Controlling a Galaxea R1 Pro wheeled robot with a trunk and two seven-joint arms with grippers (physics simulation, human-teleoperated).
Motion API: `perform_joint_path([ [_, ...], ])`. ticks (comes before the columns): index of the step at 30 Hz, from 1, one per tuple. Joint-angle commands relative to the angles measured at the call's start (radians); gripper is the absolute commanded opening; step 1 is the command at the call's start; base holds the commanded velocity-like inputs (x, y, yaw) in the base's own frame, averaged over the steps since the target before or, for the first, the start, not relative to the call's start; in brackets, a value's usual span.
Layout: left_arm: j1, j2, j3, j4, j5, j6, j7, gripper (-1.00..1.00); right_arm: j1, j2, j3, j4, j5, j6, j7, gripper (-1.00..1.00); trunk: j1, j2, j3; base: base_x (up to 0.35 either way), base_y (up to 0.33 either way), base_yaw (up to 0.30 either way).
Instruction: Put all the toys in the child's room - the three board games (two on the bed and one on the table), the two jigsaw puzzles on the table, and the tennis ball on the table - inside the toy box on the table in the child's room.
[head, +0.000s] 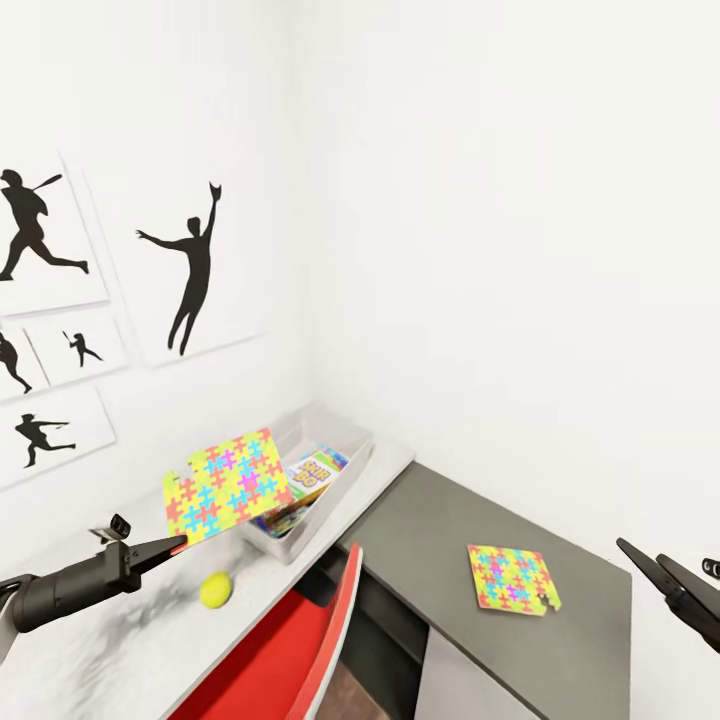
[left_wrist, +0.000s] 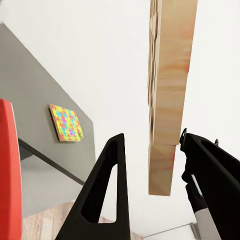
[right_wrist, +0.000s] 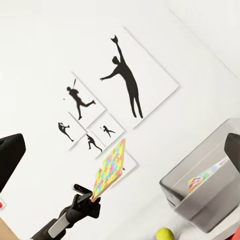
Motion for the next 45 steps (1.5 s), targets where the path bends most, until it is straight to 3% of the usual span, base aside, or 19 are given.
perform_joint_path([
  [1, -0.001, 0.0, 0.0, 0.0, 0.001, 0.011, -0.002, -1.0, 0.0, -0.001, 0.0, -0.001, -0.005, 0.008, -0.001, 1.0, 0.001, -0.002, -0.002, 0.085, 0.0, 0.0],
  [14, -0.001, 0.0, 0.0, -0.005, 0.001, 0.011, -0.002, -1.0, 0.0, 0.002, 0.001, -0.001, -0.005, 0.007, -0.003, 1.0, 0.001, -0.002, -0.002, 0.131, 0.0, 0.0],
  [37, -0.008, -0.009, -0.003, -0.003, -0.006, 0.014, 0.013, -1.0, 0.0, -0.001, 0.0, -0.005, -0.005, 0.009, -0.007, 1.0, 0.001, -0.002, -0.004, 0.005, 0.0, 0.0],
  [42, -0.065, -0.01, -0.007, 0.004, -0.007, 0.024, 0.109, -1.0, 0.0, -0.003, -0.001, -0.004, -0.005, 0.01, -0.007, 1.0, 0.001, -0.002, -0.011, 0.0, 0.0, 0.0],
  [45, -0.176, -0.036, -0.025, 0.051, -0.006, 0.028, 0.207, -1.0, 0.0, -0.003, -0.001, -0.004, -0.005, 0.013, -0.007, 1.0, 0.001, -0.002, -0.015, 0.0, 0.0, 0.0],
])
